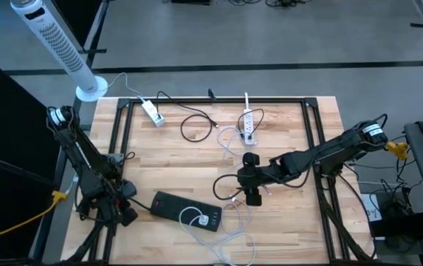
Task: Insert USB
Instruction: Adjust the black outlet
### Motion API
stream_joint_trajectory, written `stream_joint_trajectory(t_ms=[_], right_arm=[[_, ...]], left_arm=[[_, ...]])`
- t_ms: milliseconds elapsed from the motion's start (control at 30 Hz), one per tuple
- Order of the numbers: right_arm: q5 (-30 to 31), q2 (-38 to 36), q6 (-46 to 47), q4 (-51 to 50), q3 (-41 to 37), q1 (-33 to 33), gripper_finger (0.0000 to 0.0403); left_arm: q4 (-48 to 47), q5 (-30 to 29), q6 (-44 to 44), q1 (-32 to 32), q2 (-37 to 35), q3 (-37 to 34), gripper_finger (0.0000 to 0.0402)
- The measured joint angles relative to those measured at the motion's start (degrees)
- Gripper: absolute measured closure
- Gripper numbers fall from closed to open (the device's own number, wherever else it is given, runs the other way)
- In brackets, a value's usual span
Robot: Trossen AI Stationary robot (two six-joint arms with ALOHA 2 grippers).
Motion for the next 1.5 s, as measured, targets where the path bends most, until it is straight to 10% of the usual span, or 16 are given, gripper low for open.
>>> stream_joint_trajectory(t_ms=[333,800,1233,1500], right_arm=[[0.05,0.67,-0.29,1.87,0.0,-0.13,0.0204],[-0.08,1.08,0.7,2.19,0.0,0.13,0.0202],[-0.05,1.09,0.02,2.25,0.0,0.11,0.0203],[-0.09,1.08,0.09,2.08,-0.04,0.13,0.0203]], left_arm=[[-8.4,-15.73,0.19,1.57,3.34,2.35,0.0401],[-5.07,16.96,-1.73,2.75,9.56,0.23,0.0401],[-15.04,21.38,-5.43,2.6,7.11,10.46,0.0401],[-16.94,14.47,-3.71,2.47,7.04,12.81,0.0401]])
